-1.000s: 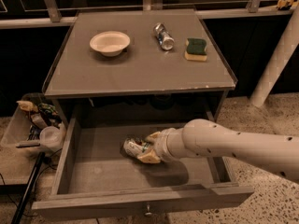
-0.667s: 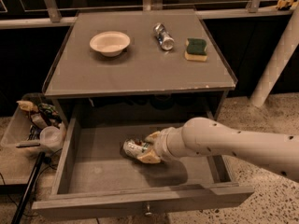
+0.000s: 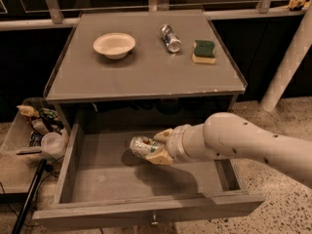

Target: Pick 7up can from top drawer and place on counter

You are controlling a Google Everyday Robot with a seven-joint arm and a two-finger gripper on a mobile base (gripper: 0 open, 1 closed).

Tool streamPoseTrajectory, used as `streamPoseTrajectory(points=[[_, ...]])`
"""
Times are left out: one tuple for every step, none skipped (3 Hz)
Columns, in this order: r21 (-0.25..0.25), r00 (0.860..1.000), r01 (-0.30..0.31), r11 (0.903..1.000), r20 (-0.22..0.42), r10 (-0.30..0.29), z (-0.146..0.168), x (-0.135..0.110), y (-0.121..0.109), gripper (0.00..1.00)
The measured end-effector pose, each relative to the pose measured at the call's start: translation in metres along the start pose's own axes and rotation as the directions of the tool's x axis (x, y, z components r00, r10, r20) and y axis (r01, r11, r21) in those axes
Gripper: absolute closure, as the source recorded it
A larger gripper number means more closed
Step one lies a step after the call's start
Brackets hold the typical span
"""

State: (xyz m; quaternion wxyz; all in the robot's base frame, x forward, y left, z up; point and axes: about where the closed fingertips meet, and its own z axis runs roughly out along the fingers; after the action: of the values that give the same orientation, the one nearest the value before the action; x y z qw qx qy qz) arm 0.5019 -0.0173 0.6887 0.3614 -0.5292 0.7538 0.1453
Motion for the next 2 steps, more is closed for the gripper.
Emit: streamPoseTrajectory(points=[[0.031, 0.999, 0.018, 0.9994, 0.041, -0.019, -0.034, -0.016, -0.005, 1.0], [0.065, 0.994, 0.047, 0.9968, 0.096, -0.054, -0.072, -0.039, -0.012, 1.0]])
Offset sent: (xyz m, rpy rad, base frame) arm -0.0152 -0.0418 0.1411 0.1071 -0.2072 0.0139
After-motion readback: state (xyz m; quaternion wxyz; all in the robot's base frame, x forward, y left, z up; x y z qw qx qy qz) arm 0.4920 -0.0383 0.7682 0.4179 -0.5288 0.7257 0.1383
